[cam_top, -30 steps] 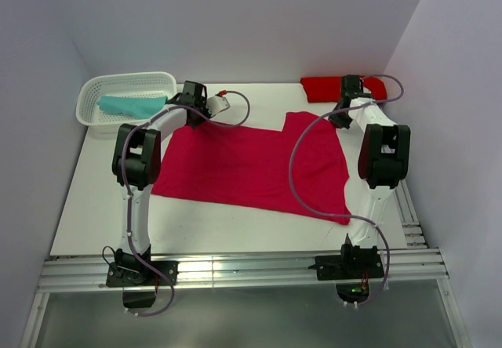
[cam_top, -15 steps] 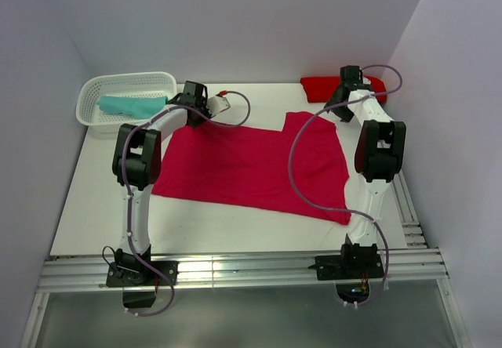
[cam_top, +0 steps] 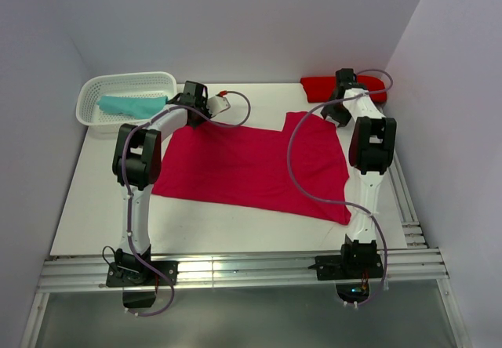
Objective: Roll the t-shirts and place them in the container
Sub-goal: Fold the tshirt
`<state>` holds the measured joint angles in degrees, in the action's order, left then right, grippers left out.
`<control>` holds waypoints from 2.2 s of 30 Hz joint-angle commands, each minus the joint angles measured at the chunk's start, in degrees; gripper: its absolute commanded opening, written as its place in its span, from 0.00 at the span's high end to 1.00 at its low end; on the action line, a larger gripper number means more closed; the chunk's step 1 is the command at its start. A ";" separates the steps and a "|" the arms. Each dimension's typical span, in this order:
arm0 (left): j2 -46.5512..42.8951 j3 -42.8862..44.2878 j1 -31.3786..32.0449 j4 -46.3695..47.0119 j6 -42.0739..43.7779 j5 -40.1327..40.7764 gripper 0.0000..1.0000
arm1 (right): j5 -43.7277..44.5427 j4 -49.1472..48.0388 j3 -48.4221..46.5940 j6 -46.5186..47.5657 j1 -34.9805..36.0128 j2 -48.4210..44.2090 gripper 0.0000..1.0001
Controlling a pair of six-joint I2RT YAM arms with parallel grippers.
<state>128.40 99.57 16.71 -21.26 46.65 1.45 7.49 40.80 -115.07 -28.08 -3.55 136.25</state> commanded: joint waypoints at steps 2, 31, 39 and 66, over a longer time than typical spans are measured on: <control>-0.08 2.03 0.34 0.60 -0.34 0.83 1.00 | 0.25 2.18 -2.36 1.53 0.65 0.43 0.41; -3.15 -4.12 0.69 6.93 -1.12 7.78 1.00 | -0.98 -12.40 25.58 -2.51 1.70 -26.64 1.00; -6.75 -7.63 0.87 7.19 -2.35 7.78 1.00 | -1.33 -15.22 37.54 -4.62 2.85 -36.47 1.00; -17.13 -23.72 3.33 13.52 -7.71 19.11 1.00 | 2.71 -12.41 61.36 -9.54 3.20 -61.80 1.00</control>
<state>115.31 76.82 19.62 -9.87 41.89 17.04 7.73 28.14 -55.00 -36.49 -0.51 77.60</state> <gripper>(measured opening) 0.011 0.010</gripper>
